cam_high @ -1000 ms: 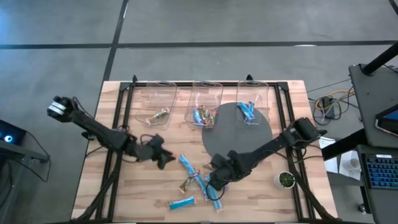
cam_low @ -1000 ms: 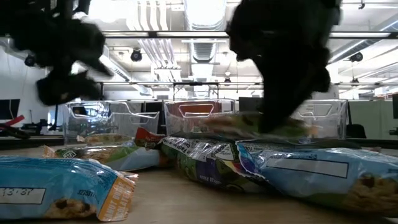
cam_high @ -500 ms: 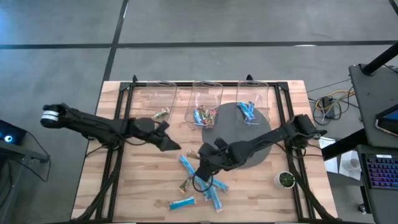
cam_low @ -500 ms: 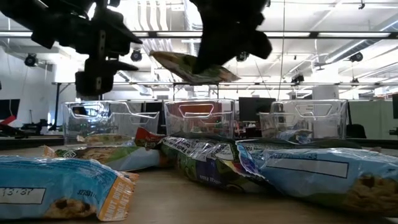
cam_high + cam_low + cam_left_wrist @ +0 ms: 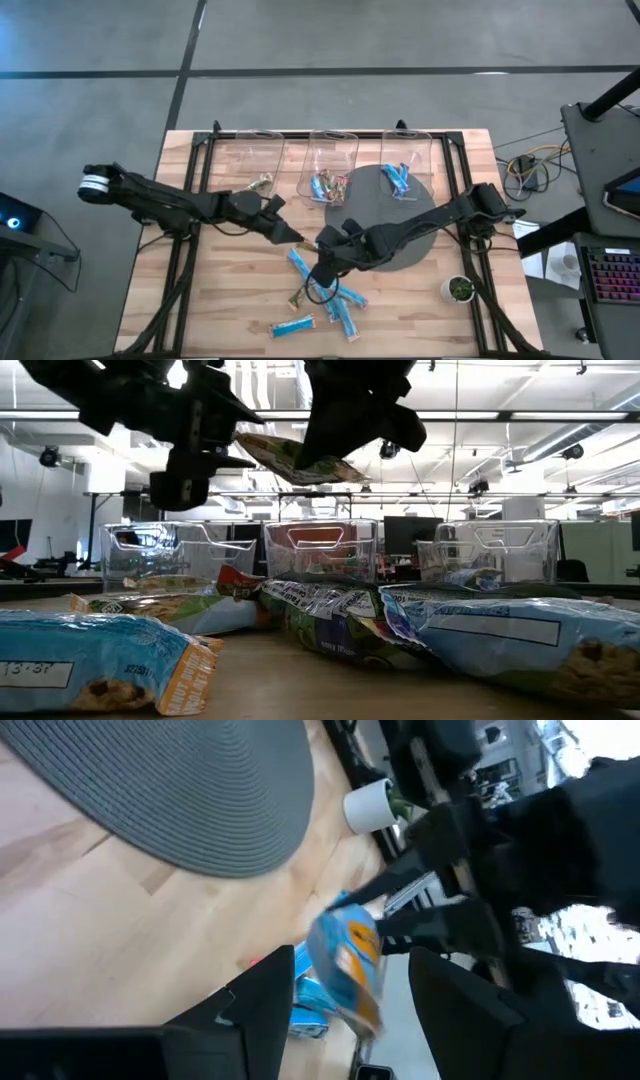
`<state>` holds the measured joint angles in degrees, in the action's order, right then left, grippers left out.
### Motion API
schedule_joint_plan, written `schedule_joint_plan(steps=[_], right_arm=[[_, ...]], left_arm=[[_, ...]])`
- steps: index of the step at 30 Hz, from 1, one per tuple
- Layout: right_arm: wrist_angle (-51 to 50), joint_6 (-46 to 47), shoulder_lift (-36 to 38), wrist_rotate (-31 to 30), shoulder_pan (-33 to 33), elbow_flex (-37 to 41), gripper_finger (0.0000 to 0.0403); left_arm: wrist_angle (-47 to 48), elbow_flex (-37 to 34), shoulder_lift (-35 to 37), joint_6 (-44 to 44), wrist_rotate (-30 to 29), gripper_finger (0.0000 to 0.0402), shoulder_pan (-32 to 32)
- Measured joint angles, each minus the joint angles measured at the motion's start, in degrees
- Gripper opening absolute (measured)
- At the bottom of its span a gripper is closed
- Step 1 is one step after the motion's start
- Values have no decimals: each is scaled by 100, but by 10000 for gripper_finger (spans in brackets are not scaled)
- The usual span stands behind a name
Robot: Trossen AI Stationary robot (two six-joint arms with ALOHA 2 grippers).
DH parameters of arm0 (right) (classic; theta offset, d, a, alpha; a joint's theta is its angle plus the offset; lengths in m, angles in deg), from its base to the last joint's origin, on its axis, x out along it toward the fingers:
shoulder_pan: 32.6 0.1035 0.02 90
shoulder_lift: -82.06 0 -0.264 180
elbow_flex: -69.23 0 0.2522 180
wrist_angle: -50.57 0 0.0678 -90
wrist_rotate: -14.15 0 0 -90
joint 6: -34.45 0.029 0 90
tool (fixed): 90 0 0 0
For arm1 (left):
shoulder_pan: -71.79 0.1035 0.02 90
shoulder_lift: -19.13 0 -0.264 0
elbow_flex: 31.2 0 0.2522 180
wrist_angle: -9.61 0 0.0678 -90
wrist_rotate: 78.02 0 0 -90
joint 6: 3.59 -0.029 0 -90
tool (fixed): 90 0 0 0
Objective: Pick and place Granola Bars by type
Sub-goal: Put the yellow granola bar into the left transparent bin
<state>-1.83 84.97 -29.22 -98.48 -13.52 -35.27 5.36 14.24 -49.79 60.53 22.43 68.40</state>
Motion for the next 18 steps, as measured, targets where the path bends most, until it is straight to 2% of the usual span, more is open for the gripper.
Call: schedule_joint_plan(steps=[7, 18], right_arm=[[43, -9, -2, 13, 26, -2, 38], [39, -12, -2, 7, 74, -2, 38]], left_arm=[[-4, 396, -435, -161, -4, 181, -203], [0, 484, -840, -299, -12, 181, -488]])
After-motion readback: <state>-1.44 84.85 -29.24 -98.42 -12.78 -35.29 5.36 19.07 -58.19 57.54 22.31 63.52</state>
